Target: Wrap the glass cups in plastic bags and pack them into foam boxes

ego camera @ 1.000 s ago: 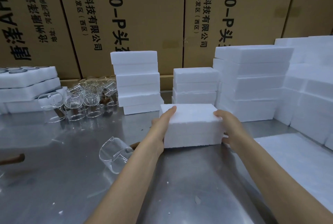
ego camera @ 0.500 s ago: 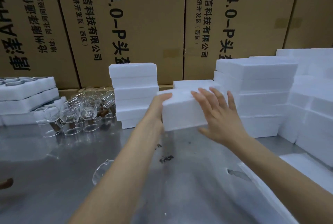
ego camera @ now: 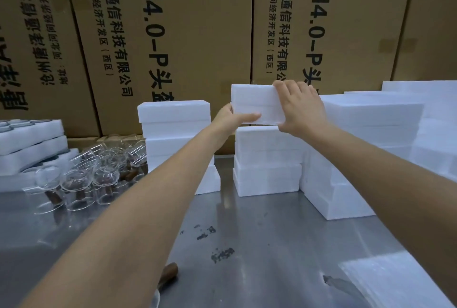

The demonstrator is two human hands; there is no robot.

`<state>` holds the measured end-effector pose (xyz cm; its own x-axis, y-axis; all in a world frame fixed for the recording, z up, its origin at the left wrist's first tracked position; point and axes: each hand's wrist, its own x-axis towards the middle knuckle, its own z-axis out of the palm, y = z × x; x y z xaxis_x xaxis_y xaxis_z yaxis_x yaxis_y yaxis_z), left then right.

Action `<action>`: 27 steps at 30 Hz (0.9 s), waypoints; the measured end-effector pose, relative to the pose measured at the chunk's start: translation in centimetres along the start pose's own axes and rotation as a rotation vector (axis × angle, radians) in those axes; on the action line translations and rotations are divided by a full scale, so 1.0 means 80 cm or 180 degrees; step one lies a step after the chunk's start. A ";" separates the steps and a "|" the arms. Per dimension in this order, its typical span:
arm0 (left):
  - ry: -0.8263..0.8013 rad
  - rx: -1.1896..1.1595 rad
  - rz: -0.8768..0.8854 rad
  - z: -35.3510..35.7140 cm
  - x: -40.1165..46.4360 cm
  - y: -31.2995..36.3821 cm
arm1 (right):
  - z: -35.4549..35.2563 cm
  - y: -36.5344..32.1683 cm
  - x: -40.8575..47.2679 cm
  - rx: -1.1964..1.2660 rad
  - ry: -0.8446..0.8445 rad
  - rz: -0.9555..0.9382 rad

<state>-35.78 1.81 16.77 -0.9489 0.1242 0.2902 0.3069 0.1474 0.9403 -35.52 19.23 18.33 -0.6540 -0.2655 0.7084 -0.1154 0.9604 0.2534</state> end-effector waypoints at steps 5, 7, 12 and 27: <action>0.0066 0.0335 0.0158 -0.001 0.032 -0.031 | 0.019 0.004 0.021 -0.0121 -0.0142 -0.0082; 0.0001 0.0325 0.0150 0.002 0.038 -0.037 | 0.023 0.006 0.026 -0.0145 -0.0270 -0.0098; -0.0135 0.0243 0.0102 0.008 0.053 -0.051 | 0.034 0.008 0.028 -0.0136 -0.0446 -0.0132; -0.0123 0.0454 0.0034 0.016 0.059 -0.077 | 0.056 0.018 0.019 0.0618 -0.0669 -0.0003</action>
<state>-42.02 2.72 12.15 -0.9428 0.1638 0.2905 0.3270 0.2835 0.9015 -39.98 20.59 16.82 -0.7921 -0.2625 0.5510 -0.2438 0.9637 0.1087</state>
